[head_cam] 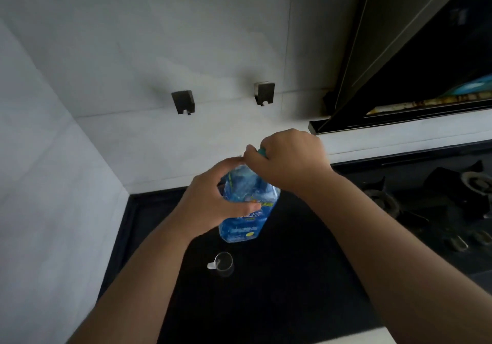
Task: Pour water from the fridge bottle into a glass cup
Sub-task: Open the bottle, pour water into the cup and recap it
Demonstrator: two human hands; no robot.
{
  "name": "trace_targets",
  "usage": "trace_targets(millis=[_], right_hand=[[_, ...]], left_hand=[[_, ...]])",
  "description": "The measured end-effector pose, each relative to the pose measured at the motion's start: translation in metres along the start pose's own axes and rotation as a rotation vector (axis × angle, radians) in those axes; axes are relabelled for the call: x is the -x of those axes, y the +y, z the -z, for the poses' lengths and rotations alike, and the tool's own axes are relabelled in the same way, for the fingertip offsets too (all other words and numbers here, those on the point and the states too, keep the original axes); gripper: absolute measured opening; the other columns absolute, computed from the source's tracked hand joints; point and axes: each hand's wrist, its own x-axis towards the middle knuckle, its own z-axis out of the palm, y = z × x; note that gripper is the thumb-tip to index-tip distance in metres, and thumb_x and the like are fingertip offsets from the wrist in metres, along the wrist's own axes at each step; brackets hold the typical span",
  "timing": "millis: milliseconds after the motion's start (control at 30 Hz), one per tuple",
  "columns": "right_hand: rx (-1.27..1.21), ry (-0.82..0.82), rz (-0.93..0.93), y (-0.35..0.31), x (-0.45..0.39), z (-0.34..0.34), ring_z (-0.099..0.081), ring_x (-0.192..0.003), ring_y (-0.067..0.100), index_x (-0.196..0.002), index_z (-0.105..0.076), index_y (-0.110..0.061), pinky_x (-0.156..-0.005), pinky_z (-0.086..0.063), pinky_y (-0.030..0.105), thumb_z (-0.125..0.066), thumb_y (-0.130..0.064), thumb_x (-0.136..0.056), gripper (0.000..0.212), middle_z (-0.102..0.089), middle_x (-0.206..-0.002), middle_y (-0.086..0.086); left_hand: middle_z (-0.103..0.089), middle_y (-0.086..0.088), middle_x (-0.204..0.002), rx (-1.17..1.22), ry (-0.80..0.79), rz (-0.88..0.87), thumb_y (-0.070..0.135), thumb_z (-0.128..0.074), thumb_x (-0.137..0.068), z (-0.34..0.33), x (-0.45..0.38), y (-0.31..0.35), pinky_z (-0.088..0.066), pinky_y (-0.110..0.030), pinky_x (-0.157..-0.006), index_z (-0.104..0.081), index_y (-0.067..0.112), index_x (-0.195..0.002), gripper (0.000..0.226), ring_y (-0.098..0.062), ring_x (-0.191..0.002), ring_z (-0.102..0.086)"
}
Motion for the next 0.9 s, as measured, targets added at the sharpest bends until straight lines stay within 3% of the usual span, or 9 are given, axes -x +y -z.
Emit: trace_targets(millis=[133, 200, 267, 333, 400, 533, 667, 833, 900], right_hand=[[-0.067, 0.18, 0.532, 0.003, -0.005, 0.008, -0.033, -0.04, 0.019, -0.053, -0.04, -0.018, -0.05, -0.023, 0.026, -0.039, -0.054, -0.095, 0.056, -0.032, -0.045, -0.003], [-0.076, 0.238, 0.629, 0.004, -0.01, 0.009, -0.034, -0.039, 0.022, -0.054, -0.04, -0.017, -0.05, -0.02, 0.025, -0.044, -0.05, -0.095, 0.053, -0.032, -0.046, -0.004], [-0.061, 0.247, 0.532, -0.005, -0.01, 0.009, -0.036, -0.041, 0.02, -0.056, -0.041, -0.018, -0.05, -0.021, 0.024, -0.046, -0.051, -0.096, 0.052, -0.037, -0.048, -0.004], [-0.065, 0.105, 0.198, -0.016, -0.01, 0.012, -0.045, -0.047, 0.015, -0.06, -0.048, -0.017, -0.052, -0.028, 0.024, -0.043, -0.059, -0.096, 0.055, -0.048, -0.055, -0.004], [-0.035, -0.026, -0.092, -0.021, -0.01, 0.011, -0.05, -0.055, 0.014, -0.064, -0.054, -0.018, -0.054, -0.033, 0.025, -0.04, -0.062, -0.094, 0.055, -0.054, -0.063, -0.002], [0.035, 0.0, 0.037, -0.017, -0.009, 0.007, -0.048, -0.057, 0.013, -0.063, -0.05, -0.02, -0.056, -0.034, 0.028, -0.034, -0.068, -0.097, 0.061, -0.052, -0.063, -0.004], [-0.055, -0.009, 0.451, 0.009, -0.004, 0.006, -0.043, -0.052, 0.014, -0.063, -0.042, -0.022, -0.052, -0.03, 0.031, -0.031, -0.072, -0.094, 0.06, -0.046, -0.057, -0.003], [-0.05, -0.185, -0.015, 0.002, 0.001, -0.003, -0.058, -0.064, 0.015, -0.068, -0.056, -0.019, -0.057, -0.038, 0.029, -0.033, -0.075, -0.096, 0.066, -0.06, -0.069, -0.003], [0.027, -0.179, -0.06, -0.002, 0.005, -0.006, -0.057, -0.063, 0.016, -0.066, -0.057, -0.019, -0.057, -0.039, 0.028, -0.031, -0.076, -0.096, 0.069, -0.06, -0.068, -0.002]], left_hand=[[-0.073, 0.005, -0.124, 0.169, -0.171, -0.014, 0.011, -0.094, -0.073, 0.02, 0.008, 0.004, -0.06, -0.044, -0.098, -0.059, 0.031, -0.133, 0.072, -0.019, -0.118, -0.071], [-0.073, 0.001, -0.12, 0.229, -0.153, -0.012, 0.009, -0.094, -0.072, 0.014, 0.014, 0.003, -0.061, -0.041, -0.094, -0.058, 0.03, -0.132, 0.073, -0.021, -0.114, -0.072], [-0.069, 0.008, -0.123, 0.139, -0.028, -0.028, 0.026, -0.096, -0.072, 0.004, 0.016, 0.002, -0.061, -0.038, -0.094, -0.058, 0.036, -0.132, 0.071, -0.015, -0.115, -0.07], [-0.061, 0.015, -0.123, -0.035, 0.184, -0.019, 0.045, -0.092, -0.072, -0.009, 0.014, 0.002, -0.056, -0.031, -0.096, -0.057, 0.04, -0.133, 0.071, -0.007, -0.115, -0.064], [-0.053, 0.014, -0.115, -0.208, 0.336, -0.016, 0.045, -0.089, -0.073, -0.022, 0.013, 0.005, -0.045, -0.013, -0.089, -0.053, 0.038, -0.139, 0.076, -0.003, -0.107, -0.056], [-0.054, 0.011, -0.115, -0.242, 0.282, -0.053, 0.045, -0.09, -0.071, -0.014, 0.01, -0.001, -0.047, -0.019, -0.087, -0.055, 0.038, -0.139, 0.077, -0.003, -0.108, -0.055], [-0.057, 0.021, -0.125, -0.18, -0.108, -0.05, 0.045, -0.093, -0.07, 0.025, 0.009, -0.003, -0.054, -0.033, -0.102, -0.057, 0.051, -0.131, 0.071, -0.001, -0.119, -0.058], [-0.055, 0.021, -0.122, -0.271, -0.003, -0.015, 0.05, -0.089, -0.071, 0.008, 0.005, 0.0, -0.053, -0.036, -0.102, -0.05, 0.052, -0.14, 0.079, 0.0, -0.114, -0.058], [-0.055, 0.019, -0.124, -0.305, 0.059, -0.054, 0.045, -0.09, -0.071, -0.004, 0.007, -0.005, -0.051, -0.036, -0.103, -0.048, 0.052, -0.142, 0.083, -0.002, -0.116, -0.056]])
